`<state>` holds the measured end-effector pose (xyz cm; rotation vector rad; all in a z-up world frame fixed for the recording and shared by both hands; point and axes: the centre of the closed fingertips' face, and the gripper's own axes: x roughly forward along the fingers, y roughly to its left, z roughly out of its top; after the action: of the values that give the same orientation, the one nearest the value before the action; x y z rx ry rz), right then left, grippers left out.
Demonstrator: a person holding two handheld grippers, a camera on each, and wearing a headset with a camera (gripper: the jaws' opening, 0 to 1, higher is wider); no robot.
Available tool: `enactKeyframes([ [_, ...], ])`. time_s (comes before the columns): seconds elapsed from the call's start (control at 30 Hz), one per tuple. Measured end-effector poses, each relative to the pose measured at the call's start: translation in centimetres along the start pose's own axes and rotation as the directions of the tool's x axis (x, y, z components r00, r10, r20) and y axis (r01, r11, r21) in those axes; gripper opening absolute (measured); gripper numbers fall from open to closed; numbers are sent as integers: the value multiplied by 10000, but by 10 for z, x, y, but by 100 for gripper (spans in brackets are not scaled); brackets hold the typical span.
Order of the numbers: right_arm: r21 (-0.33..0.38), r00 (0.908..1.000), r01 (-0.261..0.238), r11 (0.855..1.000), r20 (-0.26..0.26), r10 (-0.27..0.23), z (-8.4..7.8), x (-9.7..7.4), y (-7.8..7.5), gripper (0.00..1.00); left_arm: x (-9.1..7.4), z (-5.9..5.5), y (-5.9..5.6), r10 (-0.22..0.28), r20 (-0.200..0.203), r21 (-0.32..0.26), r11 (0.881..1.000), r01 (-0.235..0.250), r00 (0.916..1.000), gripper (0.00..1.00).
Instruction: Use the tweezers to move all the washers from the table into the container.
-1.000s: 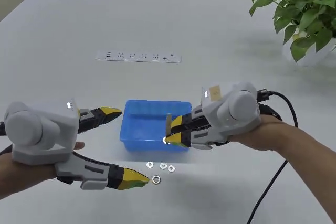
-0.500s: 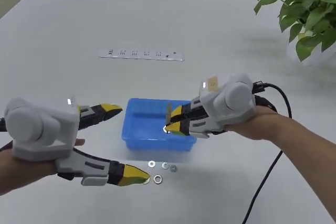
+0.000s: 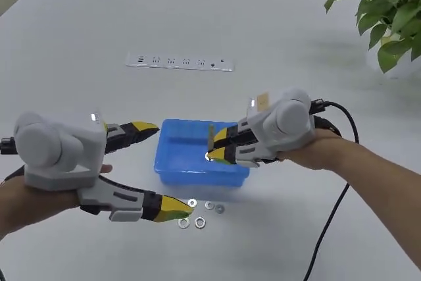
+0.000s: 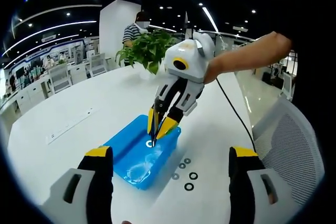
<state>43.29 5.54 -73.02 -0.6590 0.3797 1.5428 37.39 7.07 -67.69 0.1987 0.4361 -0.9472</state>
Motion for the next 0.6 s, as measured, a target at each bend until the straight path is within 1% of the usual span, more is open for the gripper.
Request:
enactKeyframes([
  [0.47, 188, 9997, -126, 9997, -208, 130, -16, 12, -5, 10, 5, 3, 8, -55, 96, -53, 10000, 55, 9999, 96],
  [0.6, 274, 9996, -160, 9995, -218, 166, -19, 14, -6, 10, 7, 5, 10, -88, 145, -60, 9999, 89, 9999, 92],
])
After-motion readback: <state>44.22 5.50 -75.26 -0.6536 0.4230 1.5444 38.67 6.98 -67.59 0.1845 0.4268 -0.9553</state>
